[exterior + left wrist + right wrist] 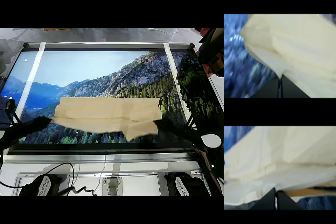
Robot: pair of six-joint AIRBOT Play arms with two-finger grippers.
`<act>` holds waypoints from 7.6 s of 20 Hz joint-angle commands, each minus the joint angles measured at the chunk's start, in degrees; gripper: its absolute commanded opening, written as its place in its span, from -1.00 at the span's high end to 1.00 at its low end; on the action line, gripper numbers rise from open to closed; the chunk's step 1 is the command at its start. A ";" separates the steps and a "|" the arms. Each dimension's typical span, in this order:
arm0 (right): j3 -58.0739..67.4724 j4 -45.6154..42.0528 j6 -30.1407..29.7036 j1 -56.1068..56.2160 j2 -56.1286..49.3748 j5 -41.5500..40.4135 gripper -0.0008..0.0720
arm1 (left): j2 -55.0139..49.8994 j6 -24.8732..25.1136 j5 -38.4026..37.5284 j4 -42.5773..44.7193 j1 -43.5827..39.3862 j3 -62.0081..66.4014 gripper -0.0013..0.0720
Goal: Fold the clothes and pants, and hang the long-sleeved shirts on hangers.
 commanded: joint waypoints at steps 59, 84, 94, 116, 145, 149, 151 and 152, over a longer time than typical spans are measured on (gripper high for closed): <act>46.64 -7.39 3.23 43.04 -54.07 -12.87 0.94 | -20.98 -2.89 -34.95 3.02 -15.67 47.39 0.94; 59.21 -23.02 3.21 9.84 -51.49 12.59 0.94 | -50.18 -6.12 25.31 -24.85 -66.05 47.34 0.94; 57.61 -36.22 -5.16 -2.10 -55.67 15.02 0.94 | -49.20 -4.50 25.40 -26.67 -62.51 47.45 -0.96; 58.97 -5.01 -20.68 13.84 -73.35 24.50 0.94 | -44.63 2.12 9.40 -9.64 -47.32 47.45 -0.94; 61.31 -67.82 7.39 -59.34 -14.10 48.92 0.94 | -14.10 0.17 -7.76 30.38 -34.38 47.41 0.93; 61.31 -68.06 7.37 -68.32 -13.31 50.77 0.94 | -14.10 0.17 -7.76 30.38 -34.38 47.41 0.94; 61.31 -68.11 7.37 -70.75 -12.98 51.19 0.94 | -14.10 0.17 -7.76 30.38 -34.38 47.41 0.93; 61.31 -68.08 7.39 -71.49 -12.92 50.62 0.94 | -14.10 0.17 -7.78 30.38 -34.38 47.41 0.94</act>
